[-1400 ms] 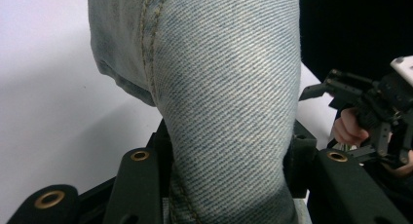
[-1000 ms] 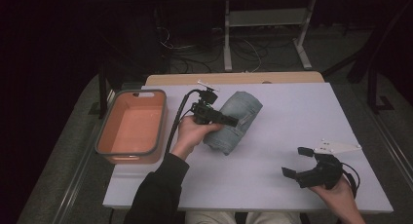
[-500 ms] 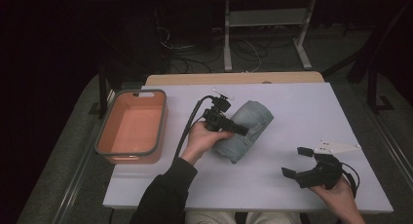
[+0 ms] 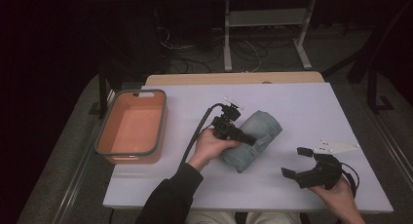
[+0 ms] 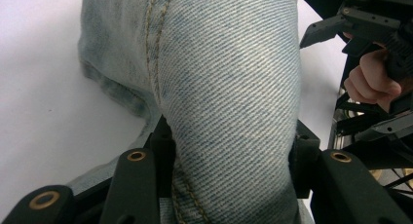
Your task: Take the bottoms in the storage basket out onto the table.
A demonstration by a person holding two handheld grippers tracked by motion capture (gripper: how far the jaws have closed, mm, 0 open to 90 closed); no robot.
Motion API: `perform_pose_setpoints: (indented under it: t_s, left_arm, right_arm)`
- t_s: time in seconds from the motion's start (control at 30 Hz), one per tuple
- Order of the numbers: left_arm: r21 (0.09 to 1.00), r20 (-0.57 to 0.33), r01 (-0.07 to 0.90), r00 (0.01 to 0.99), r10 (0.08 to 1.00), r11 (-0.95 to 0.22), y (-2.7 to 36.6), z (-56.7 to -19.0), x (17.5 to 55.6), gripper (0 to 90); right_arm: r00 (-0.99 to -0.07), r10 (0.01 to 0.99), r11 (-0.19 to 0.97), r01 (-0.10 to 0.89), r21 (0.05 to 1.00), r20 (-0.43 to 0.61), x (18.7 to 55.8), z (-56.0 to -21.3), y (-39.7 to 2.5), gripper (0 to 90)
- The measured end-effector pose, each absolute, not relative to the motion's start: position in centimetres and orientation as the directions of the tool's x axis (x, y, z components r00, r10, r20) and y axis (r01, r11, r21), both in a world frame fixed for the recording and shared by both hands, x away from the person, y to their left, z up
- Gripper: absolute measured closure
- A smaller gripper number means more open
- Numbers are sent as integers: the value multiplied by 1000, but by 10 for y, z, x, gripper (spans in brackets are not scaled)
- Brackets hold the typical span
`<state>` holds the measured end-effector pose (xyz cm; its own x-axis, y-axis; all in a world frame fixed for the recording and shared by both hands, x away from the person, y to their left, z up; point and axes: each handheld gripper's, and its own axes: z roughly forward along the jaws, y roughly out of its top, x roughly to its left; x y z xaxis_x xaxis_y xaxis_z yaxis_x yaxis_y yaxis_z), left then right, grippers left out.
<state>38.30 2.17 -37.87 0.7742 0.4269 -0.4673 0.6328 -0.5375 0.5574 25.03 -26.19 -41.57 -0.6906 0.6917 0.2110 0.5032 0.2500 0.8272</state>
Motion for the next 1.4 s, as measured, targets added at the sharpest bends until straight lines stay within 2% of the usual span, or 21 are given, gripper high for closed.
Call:
perform_pose_setpoints:
  t_s: [0.23, 0.5, 0.83, 1.03, 1.4]
  left_arm:
    - [550, -445, 616, 788, 426, -565, 14, -385, 375, 490]
    - [513, -378, 572, 820, 430, -640, -3, -399, 362, 374]
    - [535, -431, 585, 810, 399, -609, -1, -397, 363, 238]
    - [551, -433, 578, 815, 386, -602, 4, -393, 364, 165]
    - [599, -453, 604, 797, 399, -526, 31, -387, 369, 114]
  right_arm:
    - [-691, 692, 249, 501, 828, 210, 250, -416, -262, 0]
    - [-691, 692, 248, 501, 829, 210, 250, -416, -262, 0]
    - [-689, 693, 244, 501, 831, 212, 250, -415, -263, 0]
    - [-691, 691, 249, 503, 827, 212, 250, -416, -262, 0]
    - [-694, 688, 255, 506, 824, 214, 250, -416, -261, 0]
